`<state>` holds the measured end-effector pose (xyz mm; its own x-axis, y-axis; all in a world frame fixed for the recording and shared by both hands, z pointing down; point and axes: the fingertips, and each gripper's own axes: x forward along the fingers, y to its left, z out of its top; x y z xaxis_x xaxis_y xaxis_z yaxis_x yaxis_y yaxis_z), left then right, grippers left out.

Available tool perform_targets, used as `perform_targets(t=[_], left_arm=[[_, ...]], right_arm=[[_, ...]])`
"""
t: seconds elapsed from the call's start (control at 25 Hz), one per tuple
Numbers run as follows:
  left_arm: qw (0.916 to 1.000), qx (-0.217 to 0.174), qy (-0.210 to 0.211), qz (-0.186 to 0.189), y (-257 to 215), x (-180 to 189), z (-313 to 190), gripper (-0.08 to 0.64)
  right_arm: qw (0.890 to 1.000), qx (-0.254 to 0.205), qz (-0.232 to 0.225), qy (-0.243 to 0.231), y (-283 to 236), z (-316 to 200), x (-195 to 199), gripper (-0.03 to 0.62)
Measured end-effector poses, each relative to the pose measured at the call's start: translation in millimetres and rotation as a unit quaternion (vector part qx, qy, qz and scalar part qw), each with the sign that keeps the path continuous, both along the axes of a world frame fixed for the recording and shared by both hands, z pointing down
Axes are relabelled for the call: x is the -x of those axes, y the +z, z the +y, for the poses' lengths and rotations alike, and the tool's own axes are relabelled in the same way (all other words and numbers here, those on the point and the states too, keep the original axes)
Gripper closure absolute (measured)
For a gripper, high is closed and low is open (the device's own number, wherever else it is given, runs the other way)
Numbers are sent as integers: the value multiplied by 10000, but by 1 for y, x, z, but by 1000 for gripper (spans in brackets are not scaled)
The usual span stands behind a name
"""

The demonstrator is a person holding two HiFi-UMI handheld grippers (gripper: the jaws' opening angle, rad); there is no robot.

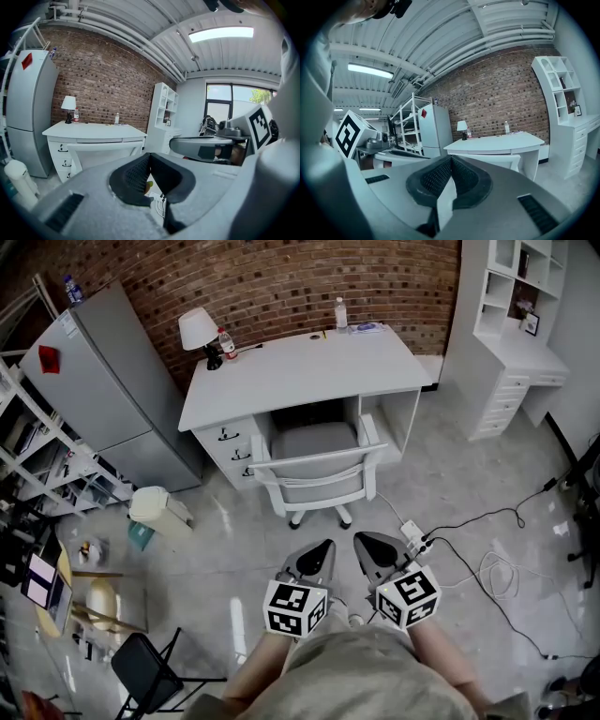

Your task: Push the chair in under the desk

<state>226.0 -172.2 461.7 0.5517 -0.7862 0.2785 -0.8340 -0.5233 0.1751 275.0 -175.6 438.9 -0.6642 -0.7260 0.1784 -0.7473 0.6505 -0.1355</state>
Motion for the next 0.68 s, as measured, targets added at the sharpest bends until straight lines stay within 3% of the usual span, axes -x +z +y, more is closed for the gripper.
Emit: perform_targets(t=[0.68], left_arm=[[9999, -111, 87, -84, -11, -2, 6, 549]], right_arm=[[9999, -127, -72, 7, -12, 6, 4, 584]])
